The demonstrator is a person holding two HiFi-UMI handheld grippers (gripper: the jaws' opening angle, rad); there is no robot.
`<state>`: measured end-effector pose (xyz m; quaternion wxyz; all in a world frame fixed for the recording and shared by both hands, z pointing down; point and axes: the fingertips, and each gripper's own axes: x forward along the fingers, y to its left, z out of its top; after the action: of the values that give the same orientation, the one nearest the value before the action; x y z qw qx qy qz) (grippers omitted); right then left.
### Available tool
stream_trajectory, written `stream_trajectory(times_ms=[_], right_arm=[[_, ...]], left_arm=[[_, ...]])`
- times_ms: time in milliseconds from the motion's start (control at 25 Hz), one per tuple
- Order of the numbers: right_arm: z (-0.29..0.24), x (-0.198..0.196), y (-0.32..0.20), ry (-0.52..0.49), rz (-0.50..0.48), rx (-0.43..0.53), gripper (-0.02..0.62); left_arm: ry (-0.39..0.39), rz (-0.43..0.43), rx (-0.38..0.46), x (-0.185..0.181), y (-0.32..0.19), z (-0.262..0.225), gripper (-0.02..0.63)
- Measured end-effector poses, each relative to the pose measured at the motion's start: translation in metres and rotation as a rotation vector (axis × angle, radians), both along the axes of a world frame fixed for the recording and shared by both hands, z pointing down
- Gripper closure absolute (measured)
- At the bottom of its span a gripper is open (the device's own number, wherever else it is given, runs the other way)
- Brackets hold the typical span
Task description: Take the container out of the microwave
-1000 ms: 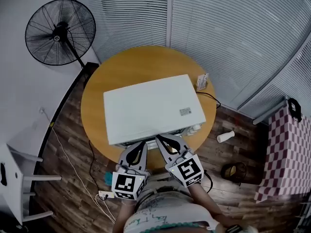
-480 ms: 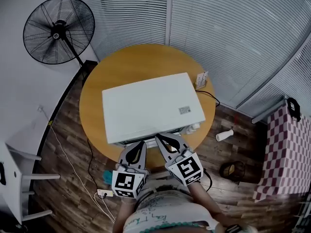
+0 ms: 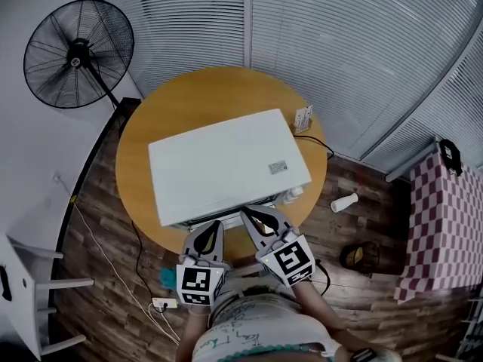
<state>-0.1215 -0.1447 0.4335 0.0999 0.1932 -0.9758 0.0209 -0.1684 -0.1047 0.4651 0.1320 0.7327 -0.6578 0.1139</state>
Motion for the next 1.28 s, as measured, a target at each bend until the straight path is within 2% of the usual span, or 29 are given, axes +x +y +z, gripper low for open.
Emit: stream_trajectory(times_ms=[280,1000,1280], right_arm=[[0.001,0.005,-0.002,0.007,0.035,0.006,0.603],[0.014,0.022,-0.012,0.057,0.134,-0.028,0.603],[0.018,0.032,-0.021,0.072,0.189,-0.037,0.603]], left_arm=[[-0.08,0.037,-0.055,0.004,-0.005,0.02,0.592],[-0.129,0.089,-0.179,-0.004,-0.016,0.081,0.591],[-0.206,0.104,-0.226,-0.015,-0.025,0.101,0.589]])
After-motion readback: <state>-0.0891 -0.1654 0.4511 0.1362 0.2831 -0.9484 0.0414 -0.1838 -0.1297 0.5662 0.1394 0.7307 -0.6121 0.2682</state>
